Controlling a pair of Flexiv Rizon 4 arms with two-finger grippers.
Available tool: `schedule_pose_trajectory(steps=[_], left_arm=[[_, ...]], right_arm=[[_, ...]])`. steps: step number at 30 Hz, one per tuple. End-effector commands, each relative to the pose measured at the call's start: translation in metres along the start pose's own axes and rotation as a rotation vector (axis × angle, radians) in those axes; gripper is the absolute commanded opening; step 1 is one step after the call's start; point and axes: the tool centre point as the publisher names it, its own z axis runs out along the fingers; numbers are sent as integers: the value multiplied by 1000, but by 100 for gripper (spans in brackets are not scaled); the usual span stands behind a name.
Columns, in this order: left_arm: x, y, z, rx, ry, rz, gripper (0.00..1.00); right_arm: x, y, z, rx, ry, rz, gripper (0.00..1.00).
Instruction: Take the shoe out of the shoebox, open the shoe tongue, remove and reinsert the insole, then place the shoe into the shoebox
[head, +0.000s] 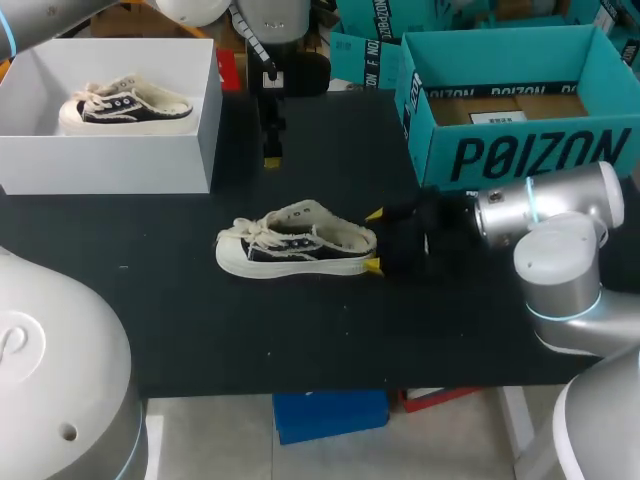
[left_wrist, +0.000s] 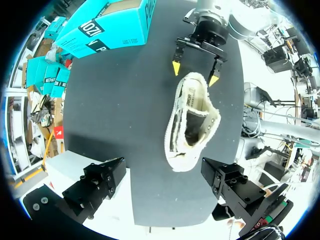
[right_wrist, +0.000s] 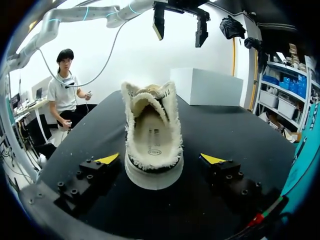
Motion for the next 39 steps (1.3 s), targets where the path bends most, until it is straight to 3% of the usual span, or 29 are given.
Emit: schedule_pose_trajectory(steps=[1, 18, 39], left_arm=[[0, 0, 0, -1, 0, 1, 100], [0, 0, 0, -1, 0, 1, 100], [0, 0, 0, -1, 0, 1, 100]], right_arm=[[4, -1, 6, 1, -5, 6, 100], [-5, -10, 23, 2, 24, 13, 100], [0, 3, 20, -15, 12, 16, 100]])
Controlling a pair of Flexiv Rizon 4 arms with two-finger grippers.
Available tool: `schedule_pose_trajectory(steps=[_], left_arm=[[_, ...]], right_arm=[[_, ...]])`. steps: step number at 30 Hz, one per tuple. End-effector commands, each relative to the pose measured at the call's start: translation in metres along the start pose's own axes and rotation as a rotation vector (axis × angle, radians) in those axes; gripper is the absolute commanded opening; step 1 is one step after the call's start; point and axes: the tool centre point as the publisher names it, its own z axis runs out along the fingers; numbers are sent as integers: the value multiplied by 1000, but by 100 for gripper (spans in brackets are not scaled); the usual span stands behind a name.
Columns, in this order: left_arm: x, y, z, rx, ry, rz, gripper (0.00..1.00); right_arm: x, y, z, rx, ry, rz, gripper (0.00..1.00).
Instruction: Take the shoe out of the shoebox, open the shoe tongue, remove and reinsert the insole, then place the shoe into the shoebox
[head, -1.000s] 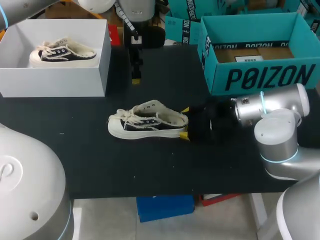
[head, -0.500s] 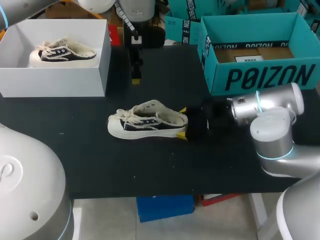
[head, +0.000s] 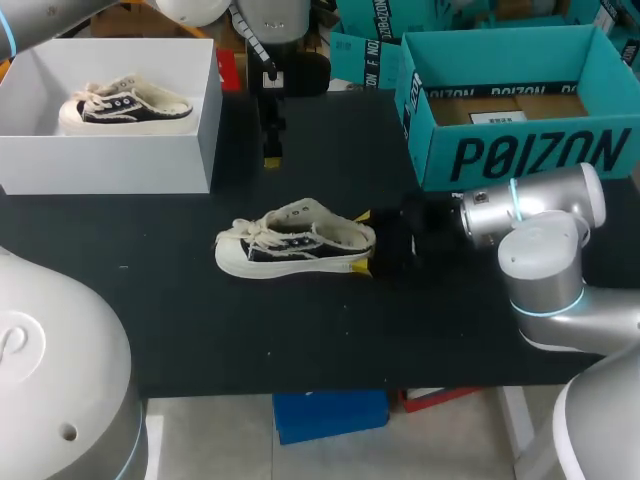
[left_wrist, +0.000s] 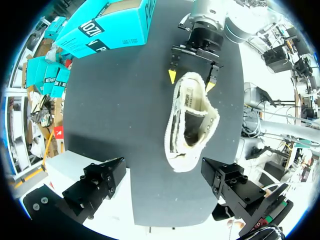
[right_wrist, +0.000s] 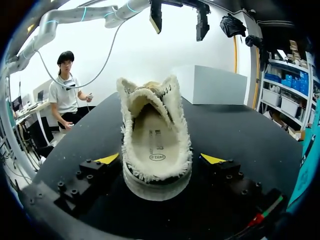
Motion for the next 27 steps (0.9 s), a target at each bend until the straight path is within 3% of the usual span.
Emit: schedule_pose_trajectory(steps=[1, 27], left_arm=[[0, 0, 0, -1, 0, 1, 100], [0, 0, 0, -1, 0, 1, 100]], right_arm=[[5, 3, -2, -1, -9, 1, 100], [7, 4, 11, -28, 16, 4, 100]])
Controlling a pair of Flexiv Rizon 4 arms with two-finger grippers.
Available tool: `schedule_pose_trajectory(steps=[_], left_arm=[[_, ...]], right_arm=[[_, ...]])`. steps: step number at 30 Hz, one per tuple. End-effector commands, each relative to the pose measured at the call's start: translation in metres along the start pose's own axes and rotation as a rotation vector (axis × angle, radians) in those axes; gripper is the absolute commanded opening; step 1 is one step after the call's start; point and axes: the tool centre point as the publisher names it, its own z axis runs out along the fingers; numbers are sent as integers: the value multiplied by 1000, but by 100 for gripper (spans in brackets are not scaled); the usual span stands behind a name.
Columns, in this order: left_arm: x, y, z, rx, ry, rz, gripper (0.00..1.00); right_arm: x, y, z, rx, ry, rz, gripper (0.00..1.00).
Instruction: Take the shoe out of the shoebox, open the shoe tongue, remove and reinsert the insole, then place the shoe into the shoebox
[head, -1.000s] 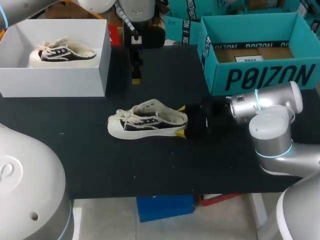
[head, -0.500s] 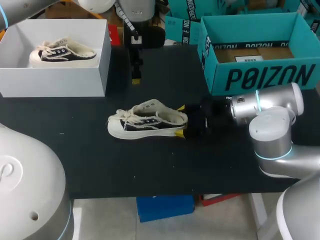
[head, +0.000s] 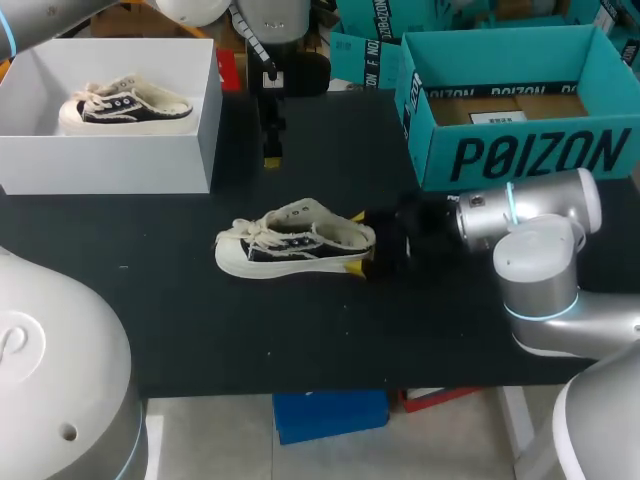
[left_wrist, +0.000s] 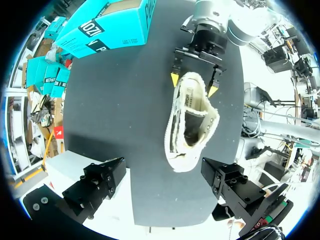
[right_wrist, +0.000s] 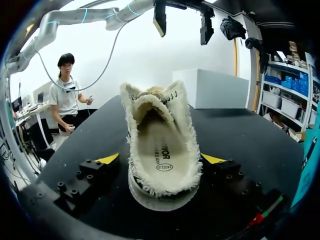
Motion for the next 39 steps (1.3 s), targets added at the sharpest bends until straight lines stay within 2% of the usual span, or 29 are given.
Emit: schedule_pose_trajectory(steps=[1, 7, 8, 10, 25, 28, 33, 39], left_arm=[[0, 0, 0, -1, 0, 1, 100], [0, 0, 0, -1, 0, 1, 100], [0, 0, 0, -1, 0, 1, 100], [0, 0, 0, -1, 0, 1, 100], [0, 0, 0, -1, 0, 1, 100], [4, -10, -2, -49, 28, -95, 100], [17, -21, -3, -68, 104, -306, 100], [41, -21, 13, -89, 186, -639, 100]], right_arm=[[-2, -6, 3, 1, 15, 5, 100], [-1, -11, 2, 11, 25, 11, 100], [-1, -12, 1, 26, 26, 10, 71], [-2, -13, 0, 23, 29, 7, 0], [-2, -13, 0, 23, 29, 7, 0], [-2, -13, 0, 23, 29, 7, 0], [-2, -13, 0, 23, 29, 7, 0], [-2, -13, 0, 23, 29, 7, 0]])
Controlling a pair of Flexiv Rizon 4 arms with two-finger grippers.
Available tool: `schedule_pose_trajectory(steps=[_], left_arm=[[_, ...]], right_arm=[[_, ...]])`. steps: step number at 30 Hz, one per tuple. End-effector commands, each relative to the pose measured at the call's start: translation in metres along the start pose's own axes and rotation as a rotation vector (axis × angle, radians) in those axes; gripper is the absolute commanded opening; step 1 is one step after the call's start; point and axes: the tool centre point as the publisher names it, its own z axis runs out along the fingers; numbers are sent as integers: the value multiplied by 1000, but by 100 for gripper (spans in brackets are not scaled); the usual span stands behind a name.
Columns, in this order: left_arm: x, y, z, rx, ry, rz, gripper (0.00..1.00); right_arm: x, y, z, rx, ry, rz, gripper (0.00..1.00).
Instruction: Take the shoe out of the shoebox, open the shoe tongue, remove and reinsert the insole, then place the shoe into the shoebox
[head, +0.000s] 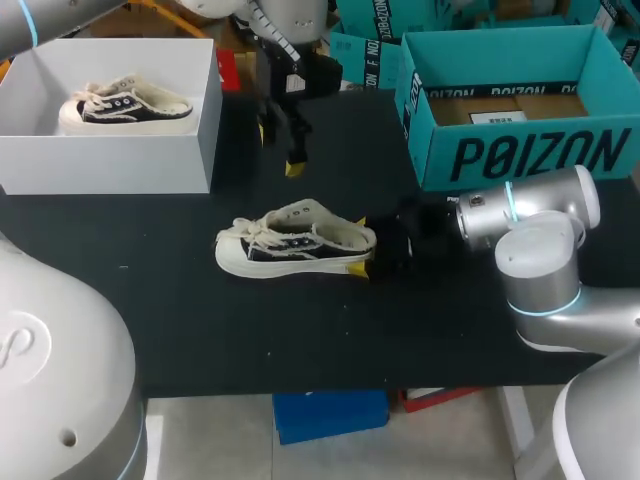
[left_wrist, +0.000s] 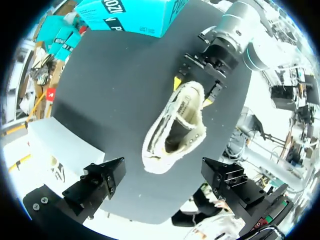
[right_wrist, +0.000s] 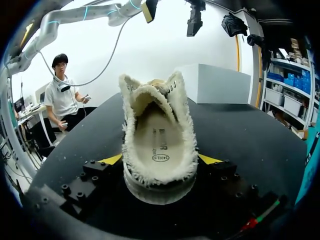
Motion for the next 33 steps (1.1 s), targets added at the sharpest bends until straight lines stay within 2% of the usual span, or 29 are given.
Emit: schedule_pose_trajectory(steps=[1, 4, 8, 9, 11, 24, 29, 33], left_arm=[[9, -3, 14, -33, 79, -322, 100], [20, -2, 16, -54, 47, -444, 100], [32, -1, 12, -36, 36, -534, 100], [36, -1, 11, -23, 47, -538, 100], [44, -6, 3, 87, 75, -390, 100], [44, -6, 3, 87, 75, -390, 100], [43, -20, 1, 157, 72, -571, 100], [52, -28, 6, 157, 69, -714, 100]], right_arm=[[-1, 0, 1, 1, 1, 2, 0], [-1, 0, 1, 1, 1, 2, 0], [-1, 0, 1, 1, 1, 2, 0], [-1, 0, 1, 1, 1, 2, 0], [-1, 0, 1, 1, 1, 2, 0], [-1, 0, 1, 1, 1, 2, 0], [-1, 0, 1, 1, 1, 2, 0], [-1, 0, 1, 1, 1, 2, 0]])
